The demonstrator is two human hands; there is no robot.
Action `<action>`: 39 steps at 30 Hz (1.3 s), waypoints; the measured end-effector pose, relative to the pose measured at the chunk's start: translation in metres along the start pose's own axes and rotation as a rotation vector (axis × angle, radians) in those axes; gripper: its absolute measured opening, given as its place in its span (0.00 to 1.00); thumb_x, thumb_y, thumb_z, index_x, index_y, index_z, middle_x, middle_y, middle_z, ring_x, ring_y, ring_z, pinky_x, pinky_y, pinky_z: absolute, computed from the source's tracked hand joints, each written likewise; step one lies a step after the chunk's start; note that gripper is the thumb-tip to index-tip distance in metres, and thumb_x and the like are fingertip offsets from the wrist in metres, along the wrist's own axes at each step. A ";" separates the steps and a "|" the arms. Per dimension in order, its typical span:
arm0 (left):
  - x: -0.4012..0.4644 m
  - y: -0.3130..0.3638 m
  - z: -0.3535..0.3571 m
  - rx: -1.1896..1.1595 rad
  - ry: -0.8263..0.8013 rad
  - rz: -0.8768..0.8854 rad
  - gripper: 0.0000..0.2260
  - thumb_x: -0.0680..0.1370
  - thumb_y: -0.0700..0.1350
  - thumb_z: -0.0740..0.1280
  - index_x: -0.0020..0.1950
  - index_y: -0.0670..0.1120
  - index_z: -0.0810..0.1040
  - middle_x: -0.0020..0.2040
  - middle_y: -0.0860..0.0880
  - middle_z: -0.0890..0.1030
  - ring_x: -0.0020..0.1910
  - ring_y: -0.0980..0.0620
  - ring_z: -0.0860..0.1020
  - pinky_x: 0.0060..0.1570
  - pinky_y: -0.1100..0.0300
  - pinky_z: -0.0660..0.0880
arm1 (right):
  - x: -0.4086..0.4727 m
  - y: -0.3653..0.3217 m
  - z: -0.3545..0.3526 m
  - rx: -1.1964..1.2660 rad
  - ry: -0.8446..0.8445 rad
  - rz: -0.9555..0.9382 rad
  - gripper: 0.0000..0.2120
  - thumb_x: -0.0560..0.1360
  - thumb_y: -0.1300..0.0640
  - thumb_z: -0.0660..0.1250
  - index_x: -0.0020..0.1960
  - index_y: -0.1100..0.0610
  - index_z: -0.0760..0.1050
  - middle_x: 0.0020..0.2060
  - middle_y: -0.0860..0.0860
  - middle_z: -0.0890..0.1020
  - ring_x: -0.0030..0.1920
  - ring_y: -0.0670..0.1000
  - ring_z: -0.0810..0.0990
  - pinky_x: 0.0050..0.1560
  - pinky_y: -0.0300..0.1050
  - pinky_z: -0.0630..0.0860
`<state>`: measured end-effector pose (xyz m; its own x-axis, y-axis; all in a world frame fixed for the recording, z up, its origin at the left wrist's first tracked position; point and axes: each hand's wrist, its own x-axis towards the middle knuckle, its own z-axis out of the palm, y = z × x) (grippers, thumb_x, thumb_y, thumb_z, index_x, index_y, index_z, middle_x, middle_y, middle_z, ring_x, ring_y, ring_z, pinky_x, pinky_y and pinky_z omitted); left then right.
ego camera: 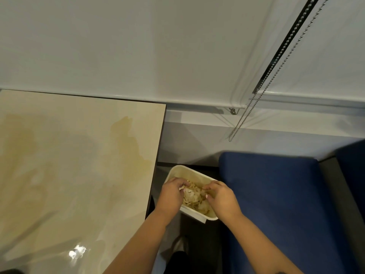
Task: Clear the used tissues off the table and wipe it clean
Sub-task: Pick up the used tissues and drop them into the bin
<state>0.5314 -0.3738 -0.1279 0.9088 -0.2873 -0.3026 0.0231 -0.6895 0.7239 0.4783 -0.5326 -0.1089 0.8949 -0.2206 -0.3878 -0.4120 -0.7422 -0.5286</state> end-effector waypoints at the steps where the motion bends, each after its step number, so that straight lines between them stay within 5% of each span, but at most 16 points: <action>1: -0.001 0.001 -0.001 -0.007 -0.001 -0.002 0.11 0.76 0.34 0.65 0.52 0.48 0.81 0.55 0.52 0.76 0.54 0.55 0.75 0.50 0.71 0.69 | -0.002 0.000 0.000 0.001 0.003 0.001 0.13 0.75 0.60 0.67 0.58 0.51 0.79 0.62 0.46 0.73 0.60 0.46 0.73 0.55 0.30 0.65; 8: -0.012 0.015 -0.011 0.001 0.015 0.054 0.09 0.75 0.41 0.68 0.53 0.52 0.80 0.53 0.55 0.77 0.52 0.55 0.76 0.53 0.57 0.77 | -0.017 -0.013 -0.017 0.051 0.060 -0.064 0.14 0.74 0.59 0.69 0.59 0.52 0.77 0.59 0.46 0.75 0.56 0.45 0.74 0.51 0.29 0.66; 16: -0.039 0.047 -0.044 0.005 0.151 0.149 0.09 0.75 0.44 0.68 0.54 0.53 0.79 0.51 0.58 0.76 0.49 0.60 0.74 0.50 0.66 0.72 | -0.042 -0.041 -0.045 0.082 0.147 -0.192 0.14 0.74 0.57 0.68 0.59 0.50 0.76 0.59 0.43 0.74 0.56 0.42 0.74 0.46 0.24 0.64; 22: -0.069 0.065 -0.069 -0.066 0.263 0.214 0.09 0.74 0.44 0.69 0.53 0.54 0.79 0.50 0.56 0.79 0.50 0.57 0.77 0.53 0.57 0.76 | -0.068 -0.065 -0.065 0.196 0.207 -0.306 0.13 0.73 0.59 0.69 0.57 0.50 0.77 0.54 0.43 0.76 0.50 0.39 0.73 0.53 0.33 0.70; 35: -0.178 0.072 -0.127 -0.138 0.518 0.182 0.09 0.76 0.45 0.67 0.54 0.56 0.78 0.50 0.64 0.75 0.50 0.68 0.72 0.50 0.64 0.75 | -0.149 -0.129 -0.071 0.264 0.160 -0.517 0.13 0.75 0.56 0.68 0.59 0.46 0.75 0.54 0.41 0.75 0.54 0.43 0.74 0.58 0.40 0.73; 39: -0.212 0.063 -0.141 -0.148 0.597 0.147 0.09 0.76 0.46 0.67 0.56 0.55 0.78 0.52 0.61 0.76 0.52 0.65 0.73 0.51 0.63 0.76 | -0.169 -0.151 -0.060 0.252 0.137 -0.578 0.12 0.75 0.53 0.68 0.58 0.45 0.75 0.53 0.39 0.74 0.52 0.41 0.74 0.55 0.37 0.72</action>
<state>0.3989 -0.2626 0.0690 0.9816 0.0784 0.1740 -0.1012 -0.5592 0.8228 0.3996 -0.4208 0.0815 0.9915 0.0790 0.1035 0.1302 -0.5979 -0.7909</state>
